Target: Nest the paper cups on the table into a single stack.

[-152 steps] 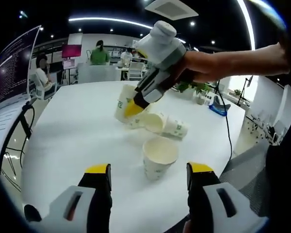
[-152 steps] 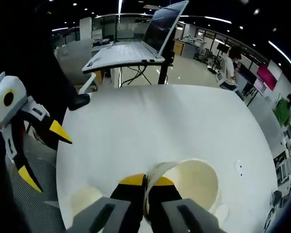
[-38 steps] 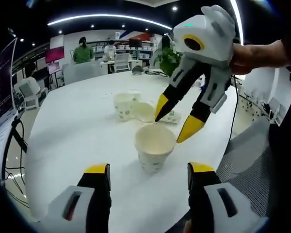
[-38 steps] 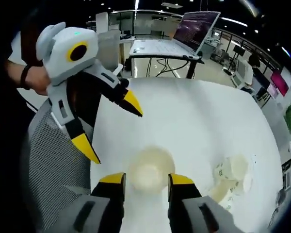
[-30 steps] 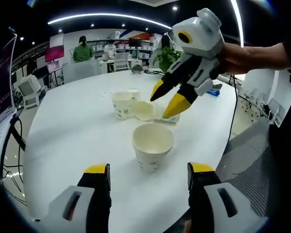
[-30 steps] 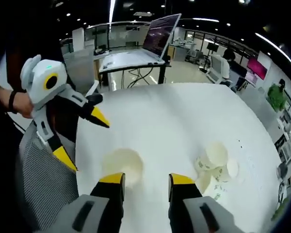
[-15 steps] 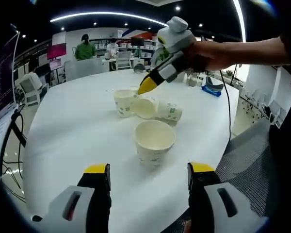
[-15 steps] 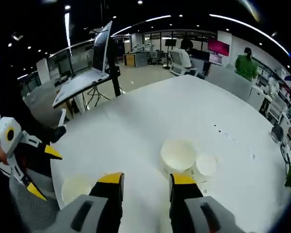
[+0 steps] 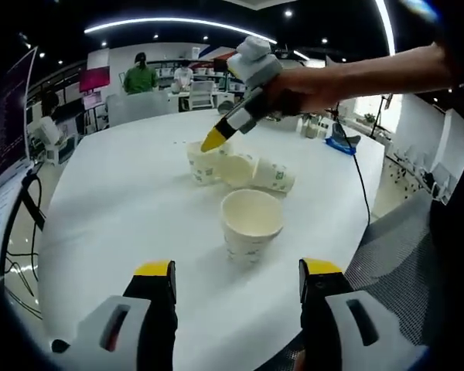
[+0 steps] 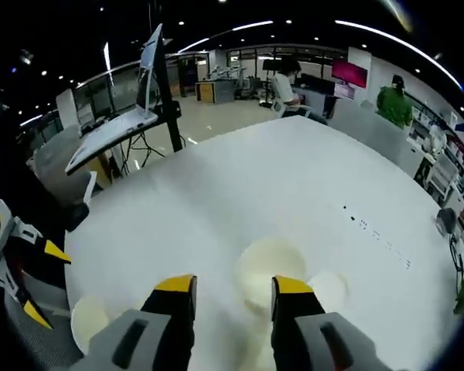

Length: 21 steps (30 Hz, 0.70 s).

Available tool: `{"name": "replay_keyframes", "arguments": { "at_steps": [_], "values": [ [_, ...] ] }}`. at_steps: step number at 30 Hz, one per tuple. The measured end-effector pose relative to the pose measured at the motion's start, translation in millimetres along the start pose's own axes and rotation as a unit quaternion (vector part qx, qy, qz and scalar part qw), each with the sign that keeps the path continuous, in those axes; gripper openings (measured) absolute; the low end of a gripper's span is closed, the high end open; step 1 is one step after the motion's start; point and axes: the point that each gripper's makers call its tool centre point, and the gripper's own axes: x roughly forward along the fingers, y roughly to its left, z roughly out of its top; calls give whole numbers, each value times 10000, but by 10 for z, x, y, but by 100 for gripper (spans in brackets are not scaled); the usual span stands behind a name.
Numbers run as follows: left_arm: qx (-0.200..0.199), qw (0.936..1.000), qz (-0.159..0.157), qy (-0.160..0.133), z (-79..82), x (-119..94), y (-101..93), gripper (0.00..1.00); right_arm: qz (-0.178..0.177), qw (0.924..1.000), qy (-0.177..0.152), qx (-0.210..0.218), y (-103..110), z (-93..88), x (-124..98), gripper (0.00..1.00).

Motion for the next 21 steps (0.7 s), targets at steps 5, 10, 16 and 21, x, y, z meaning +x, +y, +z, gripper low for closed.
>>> {"name": "replay_keyframes", "arguments": {
  "at_steps": [5, 10, 16, 21],
  "values": [
    [-39, 10000, 32, -1, -14, 5, 6, 63, 94, 9998, 170, -48, 18, -28, 186, 37],
    [-91, 9999, 58, 3, -36, 14, 17, 63, 74, 9980, 503, -374, 11, -85, 321, 37],
    [-70, 10000, 39, 58, -61, 24, 4, 63, 73, 9921, 921, -852, 59, -132, 501, 34],
    [-82, 9999, 73, 88, -57, 13, 18, 63, 104, 9857, 1261, -1113, 153, -226, 541, 30]
  ]
}}
